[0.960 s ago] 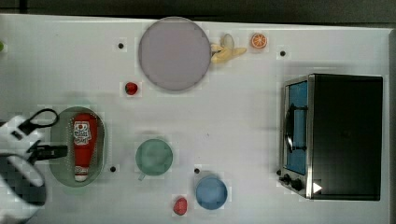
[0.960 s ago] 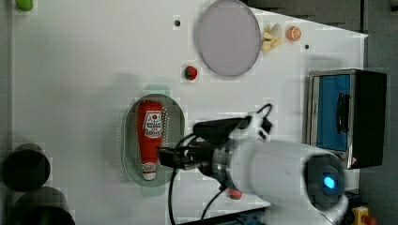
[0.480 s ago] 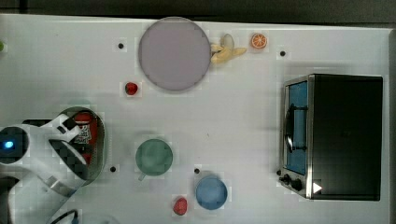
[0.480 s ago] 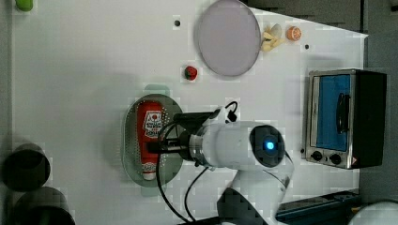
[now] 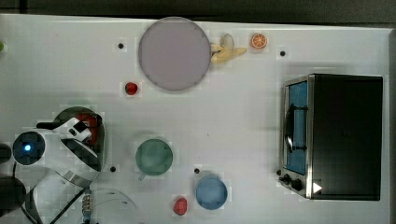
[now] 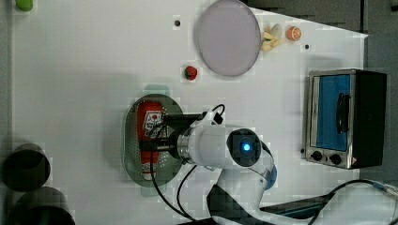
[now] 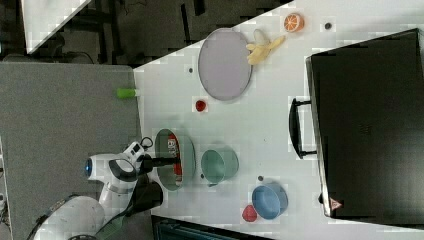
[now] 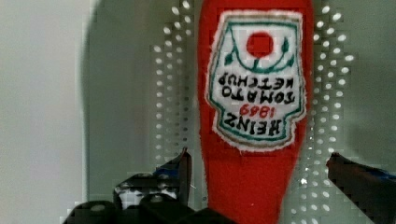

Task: Pick ketchup from strainer and place it on the table

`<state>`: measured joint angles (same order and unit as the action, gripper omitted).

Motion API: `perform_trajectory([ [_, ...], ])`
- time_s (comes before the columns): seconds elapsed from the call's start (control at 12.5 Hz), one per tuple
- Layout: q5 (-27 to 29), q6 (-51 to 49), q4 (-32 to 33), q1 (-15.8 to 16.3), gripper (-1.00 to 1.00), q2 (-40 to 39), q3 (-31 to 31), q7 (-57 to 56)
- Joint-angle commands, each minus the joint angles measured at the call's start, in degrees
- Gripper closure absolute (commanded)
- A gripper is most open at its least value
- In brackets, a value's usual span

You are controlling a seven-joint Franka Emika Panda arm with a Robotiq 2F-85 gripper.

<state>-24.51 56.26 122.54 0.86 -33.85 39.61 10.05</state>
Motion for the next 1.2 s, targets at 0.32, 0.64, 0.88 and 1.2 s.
perform_trajectory([
  [0.32,-2.89,3.43,-1.88,3.18,-0.68,-1.51,-3.47,5.19],
  [0.64,-2.87,3.04,-1.89,3.46,-0.13,-0.47,-3.47,5.17],
  [0.88,-1.65,0.19,-0.34,1.45,-0.13,5.36,-1.11,5.17],
  [1.2,10.67,-7.38,-0.74,-2.48,-0.13,15.49,3.54,3.17],
])
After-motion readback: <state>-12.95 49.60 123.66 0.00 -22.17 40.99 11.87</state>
